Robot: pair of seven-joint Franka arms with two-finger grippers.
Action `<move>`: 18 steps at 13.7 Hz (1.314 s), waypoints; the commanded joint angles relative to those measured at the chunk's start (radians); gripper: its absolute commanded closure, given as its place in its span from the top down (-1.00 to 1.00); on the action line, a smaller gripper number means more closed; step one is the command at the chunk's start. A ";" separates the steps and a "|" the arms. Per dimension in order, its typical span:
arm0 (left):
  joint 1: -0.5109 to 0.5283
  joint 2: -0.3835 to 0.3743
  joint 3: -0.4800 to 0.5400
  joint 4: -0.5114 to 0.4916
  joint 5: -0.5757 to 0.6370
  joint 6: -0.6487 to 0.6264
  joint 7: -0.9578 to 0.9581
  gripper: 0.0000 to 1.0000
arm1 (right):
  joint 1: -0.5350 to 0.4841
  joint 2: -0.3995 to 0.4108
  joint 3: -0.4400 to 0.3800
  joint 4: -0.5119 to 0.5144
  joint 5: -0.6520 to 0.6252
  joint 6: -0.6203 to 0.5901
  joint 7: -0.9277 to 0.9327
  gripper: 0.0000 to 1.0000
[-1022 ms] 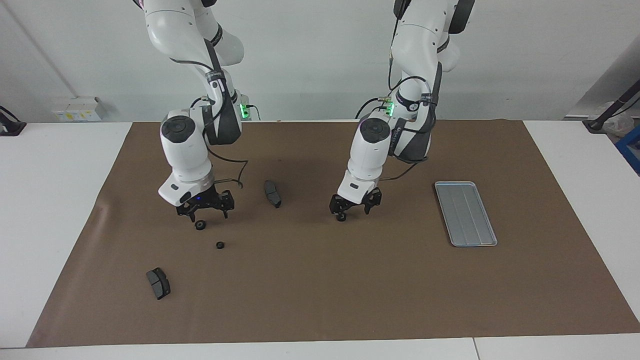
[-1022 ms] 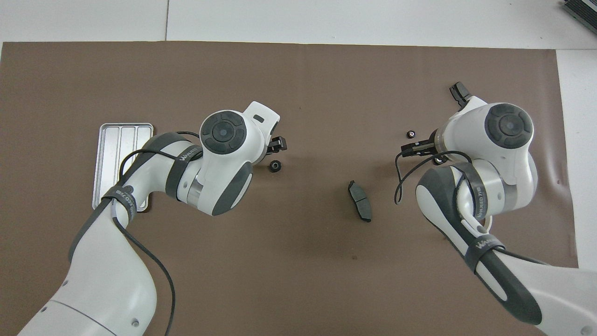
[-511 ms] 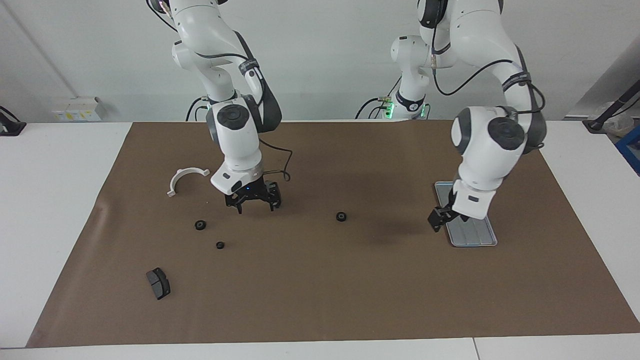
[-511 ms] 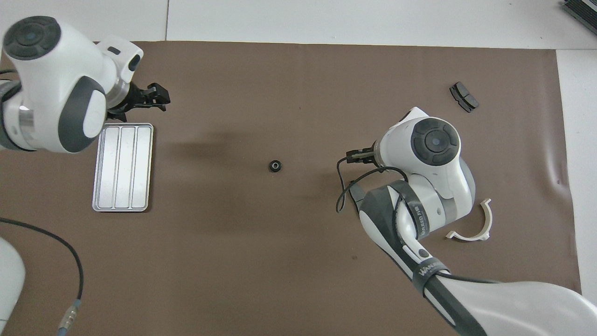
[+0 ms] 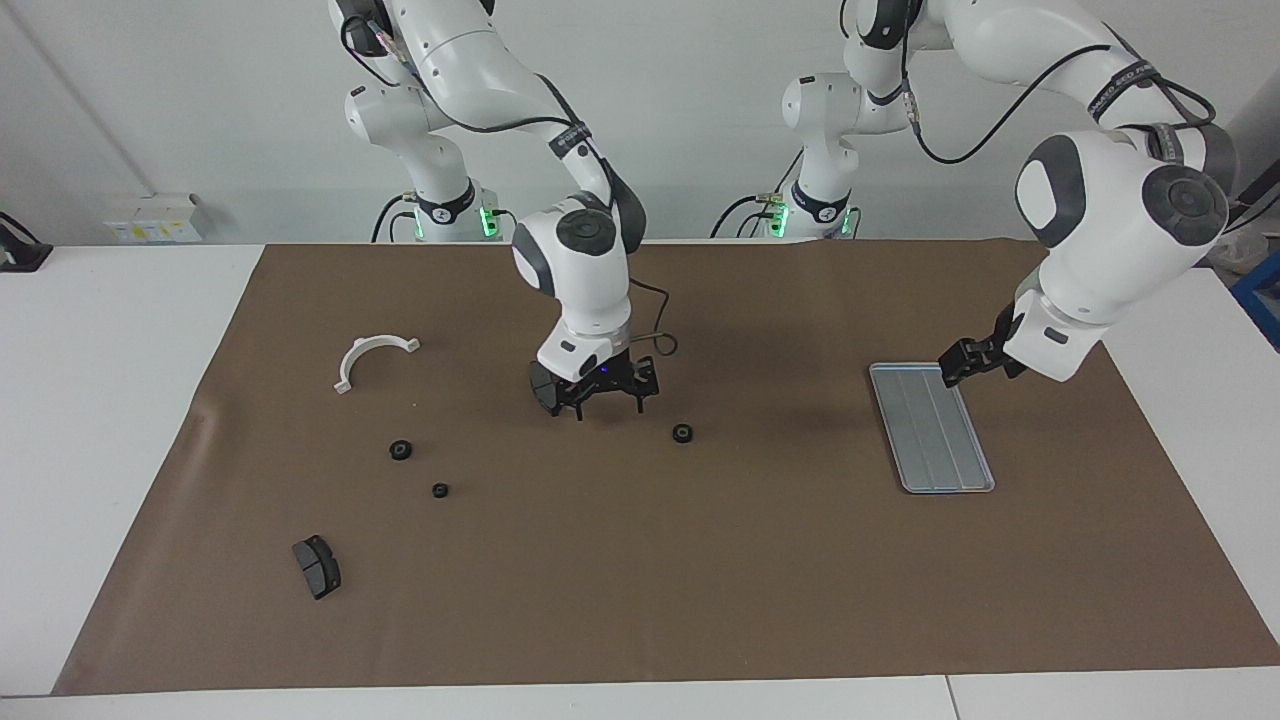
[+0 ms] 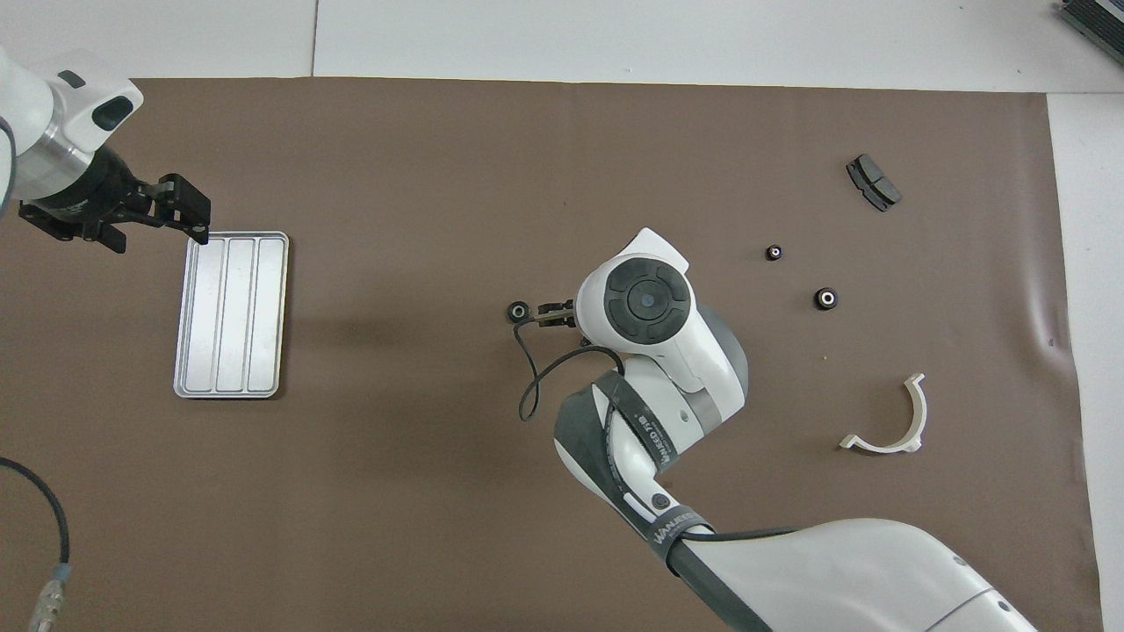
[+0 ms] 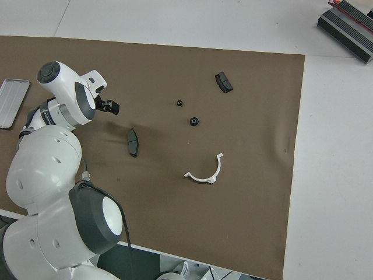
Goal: Place bearing gear from tray to pile
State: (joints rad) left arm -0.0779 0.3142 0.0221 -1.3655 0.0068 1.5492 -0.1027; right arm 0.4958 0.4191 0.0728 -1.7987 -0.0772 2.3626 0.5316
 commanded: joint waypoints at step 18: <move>-0.026 -0.363 -0.011 -0.412 -0.021 0.187 0.023 1.00 | 0.099 0.184 -0.002 0.176 -0.004 0.083 0.056 0.70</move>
State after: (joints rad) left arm -0.0986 -0.0189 0.0053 -1.7358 0.0011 1.6986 -0.0969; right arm 0.6033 0.5850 0.0678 -1.6354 -0.0774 2.4120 0.5653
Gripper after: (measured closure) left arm 0.000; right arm 0.145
